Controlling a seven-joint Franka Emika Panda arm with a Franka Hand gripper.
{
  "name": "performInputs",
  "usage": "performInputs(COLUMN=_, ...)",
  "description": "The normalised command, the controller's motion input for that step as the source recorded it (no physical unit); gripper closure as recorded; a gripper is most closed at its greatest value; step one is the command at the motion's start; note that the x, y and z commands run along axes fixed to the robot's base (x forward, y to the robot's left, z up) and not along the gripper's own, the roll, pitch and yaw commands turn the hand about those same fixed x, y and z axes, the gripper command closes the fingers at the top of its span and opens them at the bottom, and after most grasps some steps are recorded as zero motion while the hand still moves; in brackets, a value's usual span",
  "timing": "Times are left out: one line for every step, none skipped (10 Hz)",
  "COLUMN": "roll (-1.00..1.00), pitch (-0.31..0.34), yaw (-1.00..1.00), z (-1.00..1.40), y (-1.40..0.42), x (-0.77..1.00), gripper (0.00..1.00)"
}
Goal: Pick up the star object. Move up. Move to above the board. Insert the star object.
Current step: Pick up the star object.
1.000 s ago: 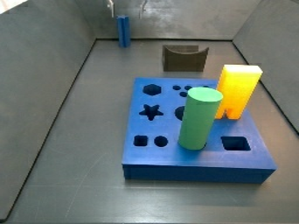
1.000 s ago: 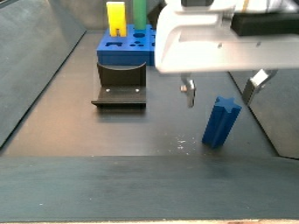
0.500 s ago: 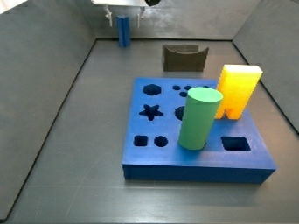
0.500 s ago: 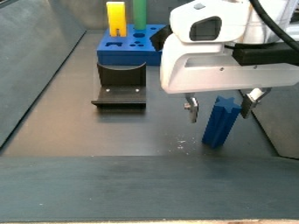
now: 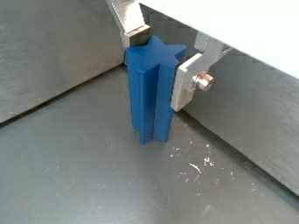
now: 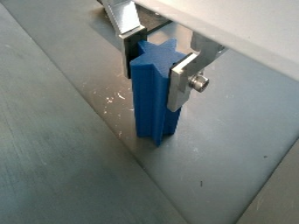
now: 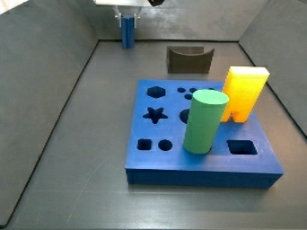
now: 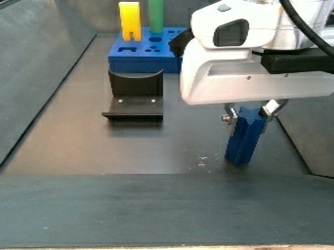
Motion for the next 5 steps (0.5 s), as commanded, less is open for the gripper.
performInputs(roll=0.00, pitch=0.000, yaw=0.00, z=0.00, y=0.00, x=0.00, gripper=1.00)
performInputs(roll=0.00, pitch=0.000, yaw=0.00, z=0.00, y=0.00, x=0.00, gripper=1.00)
performInputs(roll=0.00, pitch=0.000, yaw=0.00, z=0.00, y=0.00, x=0.00, gripper=1.00)
performInputs(roll=0.00, pitch=0.000, yaw=0.00, z=0.00, y=0.00, x=0.00, gripper=1.00)
performInputs(roll=0.00, pitch=0.000, yaw=0.00, z=0.00, y=0.00, x=0.00, gripper=1.00)
